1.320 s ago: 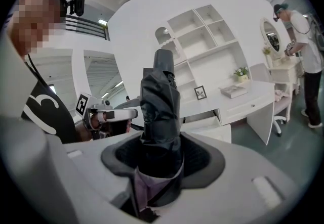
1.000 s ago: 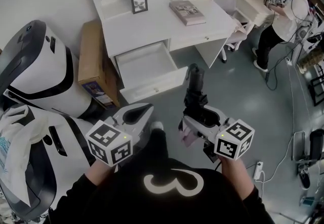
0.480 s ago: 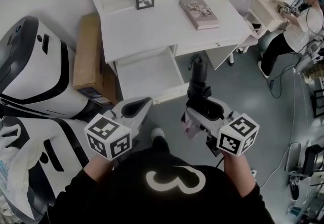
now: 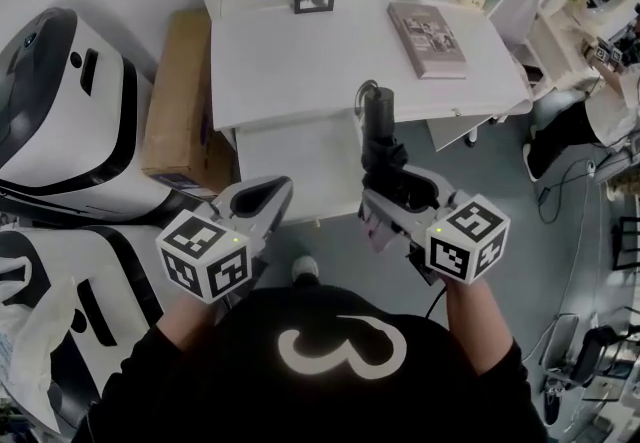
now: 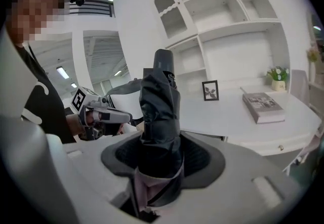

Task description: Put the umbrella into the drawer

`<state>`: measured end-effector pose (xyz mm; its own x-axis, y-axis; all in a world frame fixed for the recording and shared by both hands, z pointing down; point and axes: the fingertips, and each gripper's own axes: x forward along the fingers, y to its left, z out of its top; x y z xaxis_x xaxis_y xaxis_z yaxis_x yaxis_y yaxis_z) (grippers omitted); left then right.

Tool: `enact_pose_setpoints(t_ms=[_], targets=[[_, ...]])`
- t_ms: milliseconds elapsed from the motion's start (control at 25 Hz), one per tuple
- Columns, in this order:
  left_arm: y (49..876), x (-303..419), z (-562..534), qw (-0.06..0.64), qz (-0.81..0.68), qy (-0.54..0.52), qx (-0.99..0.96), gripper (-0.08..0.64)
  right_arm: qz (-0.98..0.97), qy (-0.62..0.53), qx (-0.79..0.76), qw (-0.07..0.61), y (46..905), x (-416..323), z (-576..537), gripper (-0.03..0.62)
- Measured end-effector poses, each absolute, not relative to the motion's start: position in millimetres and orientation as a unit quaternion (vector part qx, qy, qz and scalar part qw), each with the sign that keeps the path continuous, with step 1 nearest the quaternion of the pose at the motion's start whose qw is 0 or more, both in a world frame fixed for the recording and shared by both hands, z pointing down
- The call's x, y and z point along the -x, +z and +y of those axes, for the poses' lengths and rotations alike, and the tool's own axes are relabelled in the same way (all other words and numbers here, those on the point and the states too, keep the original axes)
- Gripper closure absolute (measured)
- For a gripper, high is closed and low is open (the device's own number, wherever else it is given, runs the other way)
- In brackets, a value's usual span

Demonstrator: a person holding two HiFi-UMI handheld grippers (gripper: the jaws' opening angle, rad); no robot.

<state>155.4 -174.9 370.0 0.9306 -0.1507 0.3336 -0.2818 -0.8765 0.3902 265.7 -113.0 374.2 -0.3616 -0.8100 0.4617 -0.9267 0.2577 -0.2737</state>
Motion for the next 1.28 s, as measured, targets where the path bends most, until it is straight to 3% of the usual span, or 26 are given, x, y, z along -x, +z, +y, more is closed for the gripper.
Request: enact_pose_setpoints(t_ms=[1280], targets=[[426, -86, -294, 0.313, -0.354, 0.126, -0.872, 0.551, -0.849, 0.210, -0.271, 0.402, 526, -222, -253, 0.380]])
